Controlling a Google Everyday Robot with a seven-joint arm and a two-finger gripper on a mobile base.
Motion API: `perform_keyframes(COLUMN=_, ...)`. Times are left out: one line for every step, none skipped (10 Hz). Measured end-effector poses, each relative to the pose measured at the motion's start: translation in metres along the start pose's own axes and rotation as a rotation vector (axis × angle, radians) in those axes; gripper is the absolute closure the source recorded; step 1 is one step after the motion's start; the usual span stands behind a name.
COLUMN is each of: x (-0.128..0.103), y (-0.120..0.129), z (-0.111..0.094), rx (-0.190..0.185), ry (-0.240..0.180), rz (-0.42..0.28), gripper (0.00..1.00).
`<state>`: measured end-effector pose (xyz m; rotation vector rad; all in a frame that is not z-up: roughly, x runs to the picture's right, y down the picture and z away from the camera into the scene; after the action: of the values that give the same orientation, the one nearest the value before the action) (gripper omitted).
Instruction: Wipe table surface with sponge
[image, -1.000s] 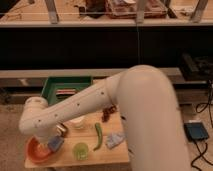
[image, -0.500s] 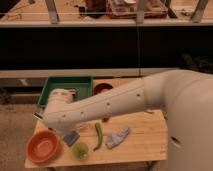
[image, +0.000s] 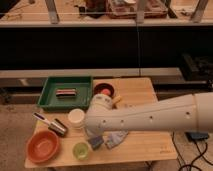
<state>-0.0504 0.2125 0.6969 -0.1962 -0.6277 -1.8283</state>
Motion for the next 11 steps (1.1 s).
perform_keyframes(x=-0.004, y=0.007, z=0.0, rx=-0.003, ry=0.006, rz=0.019, gripper=0.69)
perform_keyframes(x=-0.004, y=0.007, z=0.0, rx=-0.004, ry=0.007, rz=0.018, gripper=0.69)
perform_keyframes(x=-0.004, y=0.007, z=0.0, rx=-0.004, ry=0.006, rz=0.017, gripper=0.69)
perform_keyframes(x=-0.004, y=0.006, z=0.0, rx=-0.004, ry=0.007, rz=0.016, gripper=0.69)
perform_keyframes(x=-0.004, y=0.007, z=0.0, rx=-0.004, ry=0.007, rz=0.016, gripper=0.69)
perform_keyframes(x=-0.003, y=0.008, z=0.0, rx=-0.005, ry=0.009, rz=0.017, gripper=0.69)
perform_keyframes(x=0.0, y=0.012, z=-0.002, rx=-0.014, ry=0.023, rz=0.027, gripper=0.69)
perform_keyframes(x=0.005, y=0.022, z=-0.004, rx=-0.022, ry=0.044, rz=0.042, gripper=0.69)
perform_keyframes(x=0.014, y=0.042, z=-0.007, rx=-0.022, ry=0.073, rz=0.066, gripper=0.69)
perform_keyframes(x=0.02, y=0.065, z=-0.011, rx=-0.019, ry=0.098, rz=0.084, gripper=0.69)
perform_keyframes(x=0.021, y=0.088, z=-0.015, rx=-0.014, ry=0.114, rz=0.105, gripper=0.69)
